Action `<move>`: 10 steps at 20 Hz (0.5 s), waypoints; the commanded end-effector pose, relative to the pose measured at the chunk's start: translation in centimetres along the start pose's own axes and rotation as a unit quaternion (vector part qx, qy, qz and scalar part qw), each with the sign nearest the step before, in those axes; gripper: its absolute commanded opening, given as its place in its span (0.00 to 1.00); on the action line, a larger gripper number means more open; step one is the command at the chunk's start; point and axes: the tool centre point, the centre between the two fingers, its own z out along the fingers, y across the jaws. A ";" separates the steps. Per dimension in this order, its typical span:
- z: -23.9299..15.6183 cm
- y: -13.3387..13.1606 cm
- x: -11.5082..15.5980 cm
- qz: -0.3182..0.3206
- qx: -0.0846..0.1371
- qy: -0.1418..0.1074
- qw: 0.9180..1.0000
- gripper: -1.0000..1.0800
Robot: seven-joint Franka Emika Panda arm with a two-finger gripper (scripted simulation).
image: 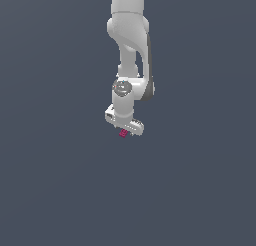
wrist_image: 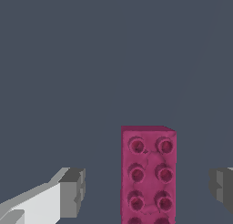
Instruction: Pick up the object and move it to a goal position.
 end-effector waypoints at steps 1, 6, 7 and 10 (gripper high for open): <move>0.6 0.0 0.0 0.000 0.000 0.000 1.000 0.96; 0.9 0.0 0.1 0.000 0.000 0.000 1.000 0.00; 0.9 0.0 0.1 0.000 0.000 0.000 1.000 0.00; 0.9 0.0 0.1 0.000 0.000 0.000 1.000 0.00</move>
